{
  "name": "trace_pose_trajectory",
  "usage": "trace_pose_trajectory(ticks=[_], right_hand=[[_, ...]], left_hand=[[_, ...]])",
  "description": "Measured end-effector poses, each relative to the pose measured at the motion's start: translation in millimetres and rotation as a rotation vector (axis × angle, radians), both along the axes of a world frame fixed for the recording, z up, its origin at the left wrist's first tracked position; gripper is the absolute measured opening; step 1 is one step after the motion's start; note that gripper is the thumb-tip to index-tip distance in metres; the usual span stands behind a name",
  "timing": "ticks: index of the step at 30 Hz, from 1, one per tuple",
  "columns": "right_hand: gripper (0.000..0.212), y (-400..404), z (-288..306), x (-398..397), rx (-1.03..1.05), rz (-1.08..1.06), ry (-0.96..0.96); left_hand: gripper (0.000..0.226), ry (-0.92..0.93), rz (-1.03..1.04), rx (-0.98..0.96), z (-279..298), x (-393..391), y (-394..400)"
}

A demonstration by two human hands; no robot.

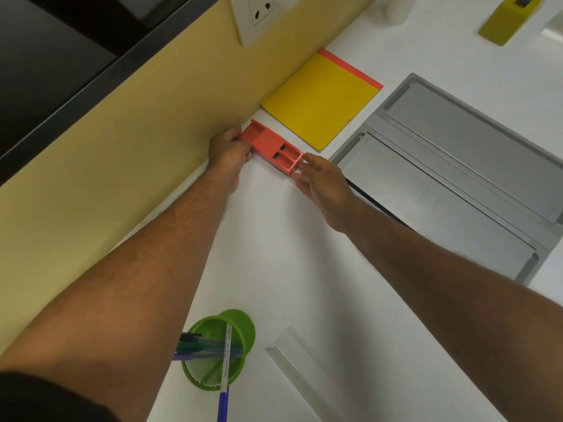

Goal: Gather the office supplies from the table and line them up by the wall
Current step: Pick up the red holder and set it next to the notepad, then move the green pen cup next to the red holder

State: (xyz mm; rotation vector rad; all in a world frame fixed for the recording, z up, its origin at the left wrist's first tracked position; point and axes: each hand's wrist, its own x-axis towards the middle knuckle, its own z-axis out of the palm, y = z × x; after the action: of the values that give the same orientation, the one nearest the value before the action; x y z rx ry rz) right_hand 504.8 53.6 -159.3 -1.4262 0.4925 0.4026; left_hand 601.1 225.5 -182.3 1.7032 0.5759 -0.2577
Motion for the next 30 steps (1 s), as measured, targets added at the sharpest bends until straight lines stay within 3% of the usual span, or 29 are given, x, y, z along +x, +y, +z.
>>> trace_pose_trajectory(ticks=[4, 9, 13, 16, 23, 30], right_hand=[[0.021, 0, 1, -1, 0.039, 0.007, -0.009], [0.013, -4, 0, -12, 0.076, -0.04, 0.027], [0.047, -20, -2, -38, -0.019, 0.019, 0.003], [0.047, -36, 3, -66, -0.135, 0.024, -0.044], [0.043, -73, 18, -148, -0.352, -0.127, -0.104], [0.042, -105, 29, -248, -0.658, -0.055, -0.156]], left_hand=[[0.039, -0.013, 0.009, 0.006, -4, -5, 1], [0.057, -0.066, 0.095, 0.046, 1, -21, -4], [0.052, -0.125, 0.168, 0.119, 8, -47, -13], [0.046, -0.135, 0.18, 0.151, 16, -68, -22], [0.042, -0.111, -0.014, 0.209, 49, -129, -56], [0.042, -0.087, -0.226, 0.181, 83, -214, -97]])
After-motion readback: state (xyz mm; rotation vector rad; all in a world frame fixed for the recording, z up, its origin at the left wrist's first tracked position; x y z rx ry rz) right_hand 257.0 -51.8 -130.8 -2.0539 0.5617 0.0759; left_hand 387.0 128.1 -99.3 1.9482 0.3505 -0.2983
